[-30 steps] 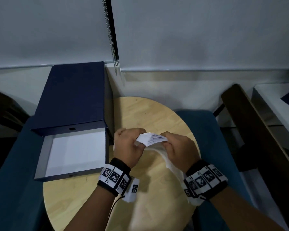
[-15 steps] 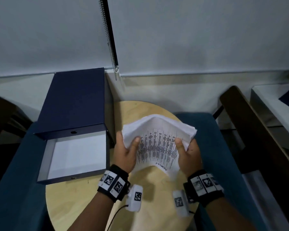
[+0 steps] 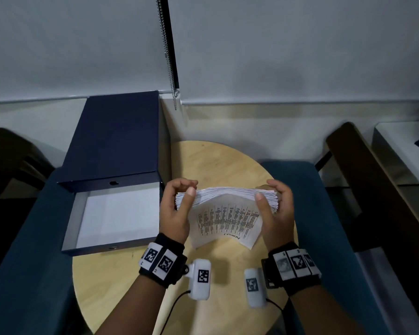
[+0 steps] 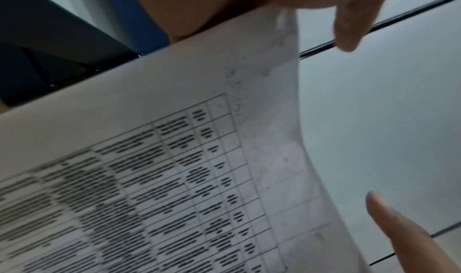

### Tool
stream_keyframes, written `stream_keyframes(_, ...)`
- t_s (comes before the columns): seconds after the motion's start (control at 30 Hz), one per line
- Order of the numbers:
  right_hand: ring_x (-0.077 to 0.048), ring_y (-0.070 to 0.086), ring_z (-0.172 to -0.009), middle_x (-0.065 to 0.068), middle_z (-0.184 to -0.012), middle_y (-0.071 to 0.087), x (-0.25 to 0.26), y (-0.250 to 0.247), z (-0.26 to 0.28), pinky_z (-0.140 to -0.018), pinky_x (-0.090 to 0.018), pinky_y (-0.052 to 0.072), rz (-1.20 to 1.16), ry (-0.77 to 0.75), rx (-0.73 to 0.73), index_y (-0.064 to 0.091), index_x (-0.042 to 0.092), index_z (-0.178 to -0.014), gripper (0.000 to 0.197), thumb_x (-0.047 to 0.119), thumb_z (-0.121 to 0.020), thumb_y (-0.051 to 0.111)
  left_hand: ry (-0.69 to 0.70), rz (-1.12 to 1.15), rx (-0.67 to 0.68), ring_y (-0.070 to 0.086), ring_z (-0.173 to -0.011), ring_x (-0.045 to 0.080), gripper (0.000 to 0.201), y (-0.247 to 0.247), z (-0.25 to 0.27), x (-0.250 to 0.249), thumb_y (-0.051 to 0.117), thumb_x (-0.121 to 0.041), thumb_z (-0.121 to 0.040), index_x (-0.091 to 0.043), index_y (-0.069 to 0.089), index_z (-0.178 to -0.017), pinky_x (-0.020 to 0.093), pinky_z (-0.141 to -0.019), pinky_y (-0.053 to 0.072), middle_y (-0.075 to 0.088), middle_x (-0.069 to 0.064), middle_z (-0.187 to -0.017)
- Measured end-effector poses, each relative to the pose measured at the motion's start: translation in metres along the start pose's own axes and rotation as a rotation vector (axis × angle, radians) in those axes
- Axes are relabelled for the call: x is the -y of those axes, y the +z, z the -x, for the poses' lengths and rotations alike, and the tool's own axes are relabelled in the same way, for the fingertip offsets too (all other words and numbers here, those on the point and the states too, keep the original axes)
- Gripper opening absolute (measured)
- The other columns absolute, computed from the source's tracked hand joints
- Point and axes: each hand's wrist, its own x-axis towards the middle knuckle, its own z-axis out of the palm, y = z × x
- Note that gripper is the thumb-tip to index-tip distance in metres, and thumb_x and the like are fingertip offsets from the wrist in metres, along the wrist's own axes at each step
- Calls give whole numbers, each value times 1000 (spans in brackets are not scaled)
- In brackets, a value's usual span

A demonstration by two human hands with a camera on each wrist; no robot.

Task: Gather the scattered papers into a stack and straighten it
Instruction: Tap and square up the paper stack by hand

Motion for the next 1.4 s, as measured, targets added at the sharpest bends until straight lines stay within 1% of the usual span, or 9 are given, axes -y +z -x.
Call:
stream_keyframes(0.13,-1,60,-85,22,-85,65,5,8,-11,-78,-25,46,19,63,-82,63,27,-85,3,27,-88,63,-68,-5,-51,66,-98,28,10,5,-6,3,54,-24,-92,-19,63,-91,50,-94,50,72,6,-96)
stream_keyframes(0.3,-3,60,-71,19,-75,65,-2,10,-16,-66,-28,51,94,120,-132,64,28,-77,15,21,-90,62,-116,19,-84,66,-97,29,11,5,-7,5,53,-15,-92,-22,62,-89,49,-93,51,73,5,-91)
stream_keyframes(0.57,-1,57,-66,8,-73,64,-2,8,-19,-62,-22,47,118,107,-143,63,20,-75,15,25,-88,67,-128,40,-72,68,-87,25,10,1,-8,3,63,-26,-84,-16,63,-87,42,-85,51,73,6,-84)
stream_keyframes(0.73,2,56,-68,10,-72,63,-1,9,-23,-64,-16,44,144,90,-130,61,22,-72,19,26,-90,64,-176,47,-90,68,-87,30,7,0,-11,8,61,-24,-85,-18,64,-86,56,-91,49,73,6,-81)
stream_keyframes(0.97,-1,62,-84,8,-90,65,-5,5,-22,-75,-21,48,-41,59,23,61,19,-95,19,30,-82,69,-130,136,-34,63,-93,32,33,0,-11,3,60,-39,-87,-8,61,-98,59,-95,46,70,17,-94)
stream_keyframes(1.07,-16,60,-109,0,-113,63,-22,-9,-23,-92,-26,50,-61,-24,217,47,15,-125,64,31,-69,72,-64,138,114,56,-110,33,71,-12,-8,12,69,-54,-77,-7,45,-124,45,-98,46,59,22,-120)
stream_keyframes(1.13,-13,58,-113,-1,-121,57,-35,-16,-21,-93,-22,49,-26,-34,317,38,20,-131,75,25,-65,73,-53,81,197,55,-115,26,85,-19,-2,20,73,-57,-71,-6,38,-129,32,-96,47,56,14,-125)
stream_keyframes(1.27,9,58,-102,12,-117,57,-47,-12,-13,-85,-9,46,99,63,300,36,54,-116,62,15,-74,61,-123,-42,178,63,-102,2,83,-13,5,32,66,-67,-73,-7,43,-125,17,-83,50,64,-18,-107)
stream_keyframes(1.4,14,60,-91,17,-102,61,-41,4,-16,-74,-4,44,165,67,254,43,43,-104,24,28,-87,52,-80,-176,65,60,-86,-11,66,4,-6,24,53,-60,-82,-1,51,-113,5,-70,43,59,-19,-93)
